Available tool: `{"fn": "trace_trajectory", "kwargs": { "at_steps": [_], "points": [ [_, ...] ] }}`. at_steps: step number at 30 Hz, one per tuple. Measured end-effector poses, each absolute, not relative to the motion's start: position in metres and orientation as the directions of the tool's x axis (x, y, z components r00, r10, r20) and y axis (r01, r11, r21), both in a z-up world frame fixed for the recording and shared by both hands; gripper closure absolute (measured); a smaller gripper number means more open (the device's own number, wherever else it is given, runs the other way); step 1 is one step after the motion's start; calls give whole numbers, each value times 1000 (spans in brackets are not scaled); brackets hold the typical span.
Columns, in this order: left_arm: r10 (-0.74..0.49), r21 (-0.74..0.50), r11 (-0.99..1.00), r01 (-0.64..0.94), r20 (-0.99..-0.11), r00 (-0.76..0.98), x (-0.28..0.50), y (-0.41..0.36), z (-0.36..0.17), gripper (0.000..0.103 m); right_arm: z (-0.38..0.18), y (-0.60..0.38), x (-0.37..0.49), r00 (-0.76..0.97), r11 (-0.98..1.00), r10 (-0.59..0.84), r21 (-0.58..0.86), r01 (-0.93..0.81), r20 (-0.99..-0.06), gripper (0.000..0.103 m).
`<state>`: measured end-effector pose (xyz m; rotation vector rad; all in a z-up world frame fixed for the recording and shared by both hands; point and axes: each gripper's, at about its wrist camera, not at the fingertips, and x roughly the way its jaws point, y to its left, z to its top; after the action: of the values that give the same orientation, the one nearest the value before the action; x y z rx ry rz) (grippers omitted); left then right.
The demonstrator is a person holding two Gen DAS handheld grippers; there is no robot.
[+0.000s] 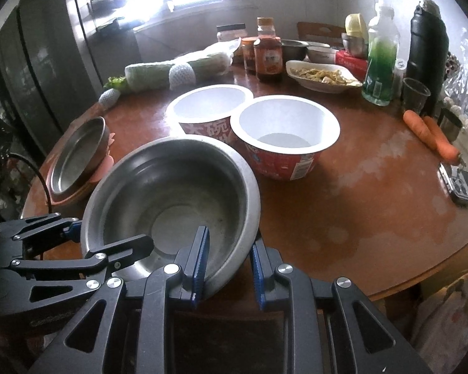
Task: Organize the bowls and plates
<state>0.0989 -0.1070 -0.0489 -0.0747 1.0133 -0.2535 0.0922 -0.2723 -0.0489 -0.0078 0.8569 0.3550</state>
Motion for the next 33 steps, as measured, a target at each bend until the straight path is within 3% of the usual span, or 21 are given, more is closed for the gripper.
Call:
{"fn": "trace_trajectory", "kwargs": {
  "at_steps": [15, 20, 33],
  "points": [
    [-226, -165, 973, 160, -817, 530, 103, -107, -50, 56, -55, -278, 102, 603, 947, 305, 166, -275, -737, 76],
    [-224, -172, 974, 146, -809, 543, 101, -101, -46, 56, -55, -280, 102, 605, 947, 308, 173, -272, -735, 69],
    [-219, -170, 976, 139, -792, 571, 92, -94, -32, 55, -44, -284, 97, 628, 948, 306, 171, -267, -715, 67]
  ]
}}
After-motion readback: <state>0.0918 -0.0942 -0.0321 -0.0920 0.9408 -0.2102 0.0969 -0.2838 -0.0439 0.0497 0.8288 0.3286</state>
